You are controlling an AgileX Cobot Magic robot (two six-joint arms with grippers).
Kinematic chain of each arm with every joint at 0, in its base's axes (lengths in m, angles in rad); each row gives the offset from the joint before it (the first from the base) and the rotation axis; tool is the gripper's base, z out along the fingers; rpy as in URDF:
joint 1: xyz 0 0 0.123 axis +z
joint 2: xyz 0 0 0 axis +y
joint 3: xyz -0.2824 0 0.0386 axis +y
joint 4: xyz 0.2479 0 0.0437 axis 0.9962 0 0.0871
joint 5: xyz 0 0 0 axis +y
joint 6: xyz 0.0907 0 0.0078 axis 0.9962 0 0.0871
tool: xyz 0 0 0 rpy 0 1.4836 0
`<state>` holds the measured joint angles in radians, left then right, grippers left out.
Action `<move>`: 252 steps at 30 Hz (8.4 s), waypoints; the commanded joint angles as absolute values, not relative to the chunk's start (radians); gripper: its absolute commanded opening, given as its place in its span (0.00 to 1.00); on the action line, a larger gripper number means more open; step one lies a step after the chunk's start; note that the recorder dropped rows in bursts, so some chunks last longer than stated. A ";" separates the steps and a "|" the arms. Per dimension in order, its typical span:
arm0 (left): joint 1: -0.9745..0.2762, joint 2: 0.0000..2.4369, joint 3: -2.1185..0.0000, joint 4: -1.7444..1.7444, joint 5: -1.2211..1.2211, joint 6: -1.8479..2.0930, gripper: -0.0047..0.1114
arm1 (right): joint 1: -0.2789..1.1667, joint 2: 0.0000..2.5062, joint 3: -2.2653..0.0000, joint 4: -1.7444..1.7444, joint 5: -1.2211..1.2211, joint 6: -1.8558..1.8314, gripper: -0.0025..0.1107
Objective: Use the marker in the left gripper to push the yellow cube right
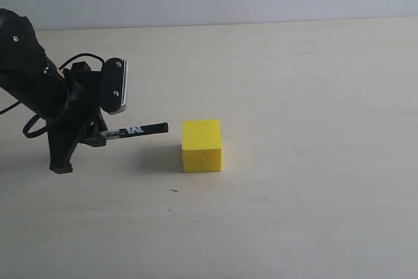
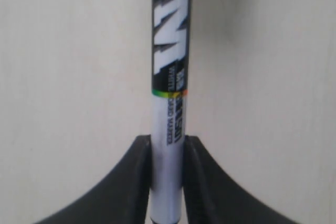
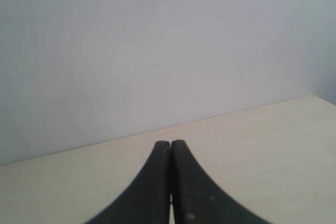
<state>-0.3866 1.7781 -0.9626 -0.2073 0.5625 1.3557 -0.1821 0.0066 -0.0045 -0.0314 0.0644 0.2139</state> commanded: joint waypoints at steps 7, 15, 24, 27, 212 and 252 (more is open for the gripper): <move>-0.311 1.761 -0.967 -0.220 0.497 1.354 0.04 | -0.186 0.000 0.000 -0.032 0.057 0.211 0.02; -0.283 1.759 -0.991 -0.148 0.564 1.292 0.04 | -0.186 0.000 0.000 -0.032 0.057 0.211 0.02; -0.232 1.804 -1.042 0.000 0.816 1.248 0.04 | -0.186 0.000 0.000 -0.032 0.057 0.211 0.02; -0.245 1.816 -1.038 -0.024 0.802 1.256 0.04 | -0.186 0.000 0.000 -0.032 0.057 0.211 0.02; -0.699 2.202 -1.637 -0.027 1.025 0.961 0.04 | -0.186 0.000 0.000 -0.032 0.057 0.211 0.02; -0.823 2.300 -1.931 0.009 1.221 0.867 0.04 | -0.186 0.000 0.000 -0.032 0.057 0.211 0.02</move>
<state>-0.8256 2.3375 -1.9231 0.0242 1.2140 0.8821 -0.1821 0.0066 -0.0045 -0.0314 0.0644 0.2139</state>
